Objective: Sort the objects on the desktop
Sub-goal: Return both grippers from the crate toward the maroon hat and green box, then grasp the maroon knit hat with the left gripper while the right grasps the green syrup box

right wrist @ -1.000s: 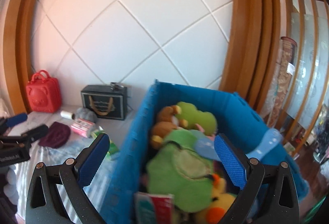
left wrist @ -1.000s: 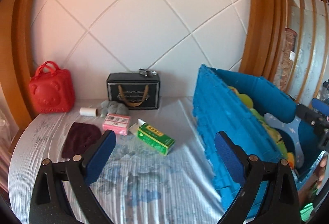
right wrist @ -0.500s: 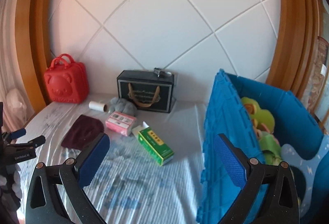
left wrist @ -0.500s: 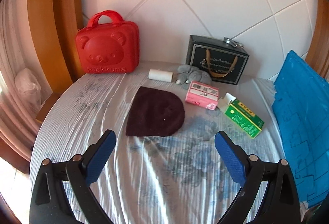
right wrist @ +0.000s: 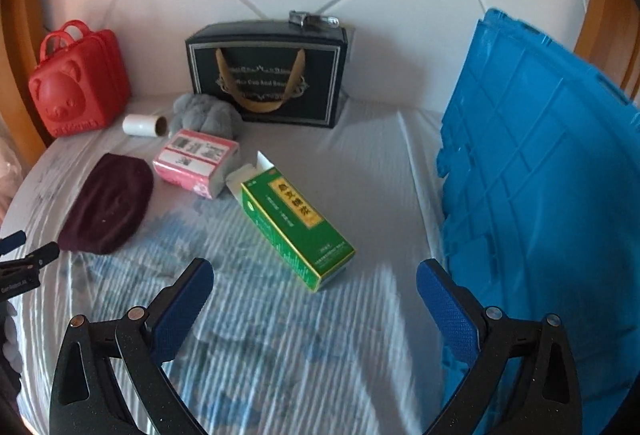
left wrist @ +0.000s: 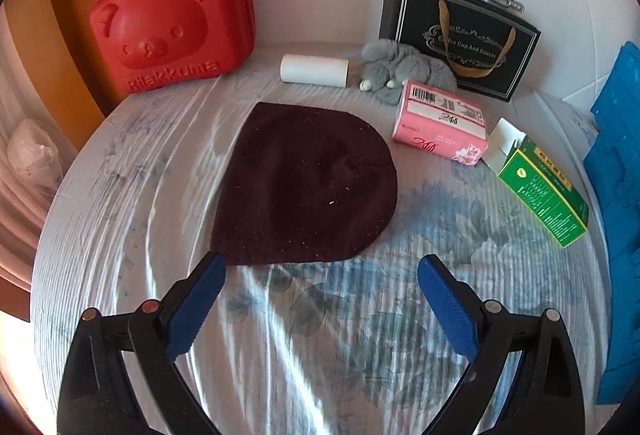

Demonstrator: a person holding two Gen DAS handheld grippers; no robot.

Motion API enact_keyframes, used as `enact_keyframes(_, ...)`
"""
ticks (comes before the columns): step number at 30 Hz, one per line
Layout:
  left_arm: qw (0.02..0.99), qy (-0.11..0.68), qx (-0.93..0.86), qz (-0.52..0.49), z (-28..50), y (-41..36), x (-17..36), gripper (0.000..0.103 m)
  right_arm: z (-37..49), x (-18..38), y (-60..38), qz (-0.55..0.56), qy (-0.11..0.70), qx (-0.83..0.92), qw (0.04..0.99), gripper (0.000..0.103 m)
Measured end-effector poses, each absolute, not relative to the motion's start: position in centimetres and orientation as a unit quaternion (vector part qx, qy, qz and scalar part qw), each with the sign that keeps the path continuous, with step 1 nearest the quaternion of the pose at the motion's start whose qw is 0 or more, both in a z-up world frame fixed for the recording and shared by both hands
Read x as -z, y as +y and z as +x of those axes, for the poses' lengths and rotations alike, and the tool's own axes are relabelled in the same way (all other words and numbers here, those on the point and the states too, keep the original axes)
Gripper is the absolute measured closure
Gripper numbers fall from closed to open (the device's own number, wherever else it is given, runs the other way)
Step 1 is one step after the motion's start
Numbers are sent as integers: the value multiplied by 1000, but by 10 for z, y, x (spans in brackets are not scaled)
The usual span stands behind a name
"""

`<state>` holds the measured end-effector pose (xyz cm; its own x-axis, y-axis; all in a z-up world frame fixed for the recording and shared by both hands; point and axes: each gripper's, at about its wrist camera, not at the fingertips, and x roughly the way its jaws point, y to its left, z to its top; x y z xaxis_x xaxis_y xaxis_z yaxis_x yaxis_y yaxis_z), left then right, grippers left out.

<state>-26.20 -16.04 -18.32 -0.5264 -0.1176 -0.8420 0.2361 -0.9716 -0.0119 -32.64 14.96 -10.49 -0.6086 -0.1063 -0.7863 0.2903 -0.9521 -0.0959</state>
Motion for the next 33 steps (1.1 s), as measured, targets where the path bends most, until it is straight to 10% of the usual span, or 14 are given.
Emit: enact_keyframes(33,85,19,873,480,-350,-159,276,3,-418,266,157,463,77,871,142,0)
